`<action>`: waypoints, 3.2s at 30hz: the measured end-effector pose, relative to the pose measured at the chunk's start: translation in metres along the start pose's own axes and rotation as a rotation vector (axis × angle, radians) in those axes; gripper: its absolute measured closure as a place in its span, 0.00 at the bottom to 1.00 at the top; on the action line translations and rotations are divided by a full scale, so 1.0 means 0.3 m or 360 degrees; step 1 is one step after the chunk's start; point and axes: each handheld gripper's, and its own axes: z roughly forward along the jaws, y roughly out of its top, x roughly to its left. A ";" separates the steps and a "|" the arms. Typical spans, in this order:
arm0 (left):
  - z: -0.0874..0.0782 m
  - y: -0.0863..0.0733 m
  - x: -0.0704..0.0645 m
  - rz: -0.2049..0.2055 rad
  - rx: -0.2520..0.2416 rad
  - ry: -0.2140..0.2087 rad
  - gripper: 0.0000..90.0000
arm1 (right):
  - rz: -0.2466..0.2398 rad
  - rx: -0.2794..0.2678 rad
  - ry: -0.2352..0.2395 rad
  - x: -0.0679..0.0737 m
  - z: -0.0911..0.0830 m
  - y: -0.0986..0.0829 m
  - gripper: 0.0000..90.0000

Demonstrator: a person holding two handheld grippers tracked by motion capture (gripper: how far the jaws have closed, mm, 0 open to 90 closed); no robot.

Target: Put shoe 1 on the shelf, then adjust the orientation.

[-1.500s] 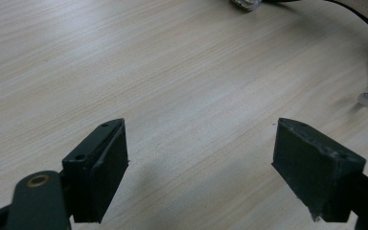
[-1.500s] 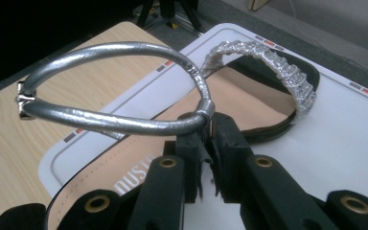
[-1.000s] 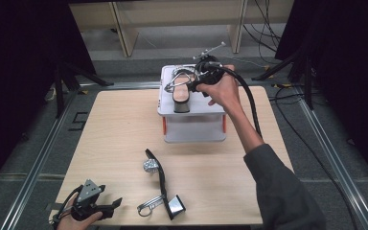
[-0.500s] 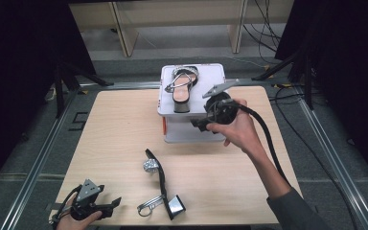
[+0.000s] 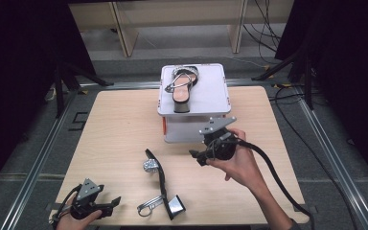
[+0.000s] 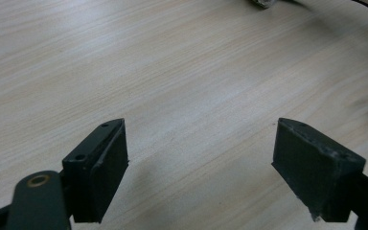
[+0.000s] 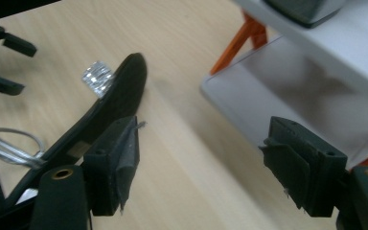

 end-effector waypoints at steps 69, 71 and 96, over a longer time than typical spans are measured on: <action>-0.001 0.007 -0.013 0.0050 -0.0012 -0.0019 0.21 | 0.0287 0.0310 0.0600 -0.006 0.396 -0.172 0.71; -0.003 0.005 -0.011 0.0042 -0.0020 -0.0017 0.21 | 0.0247 0.0311 0.0497 -0.013 0.363 -0.157 0.68; -0.006 0.008 -0.006 0.0019 -0.0035 -0.0021 0.21 | 0.0027 0.0236 0.0238 0.037 0.176 -0.261 0.63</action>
